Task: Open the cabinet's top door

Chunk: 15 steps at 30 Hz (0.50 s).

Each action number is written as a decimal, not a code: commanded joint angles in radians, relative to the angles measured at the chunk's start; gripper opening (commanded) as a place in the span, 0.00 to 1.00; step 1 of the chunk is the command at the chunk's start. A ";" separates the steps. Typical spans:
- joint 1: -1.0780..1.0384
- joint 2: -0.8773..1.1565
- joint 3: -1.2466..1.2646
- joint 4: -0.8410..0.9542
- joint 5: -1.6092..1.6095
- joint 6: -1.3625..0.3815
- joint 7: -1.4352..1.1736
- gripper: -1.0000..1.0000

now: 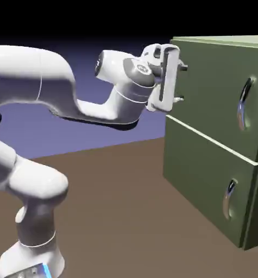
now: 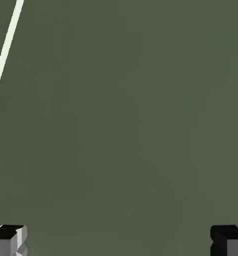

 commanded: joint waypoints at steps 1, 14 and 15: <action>0.017 -0.005 -0.019 0.010 -0.044 -0.002 -0.016 0.50; 0.244 -0.074 -0.260 0.143 -0.609 -0.025 -0.221 0.50; 0.261 -0.079 -0.279 0.153 -0.652 -0.026 -0.237 0.50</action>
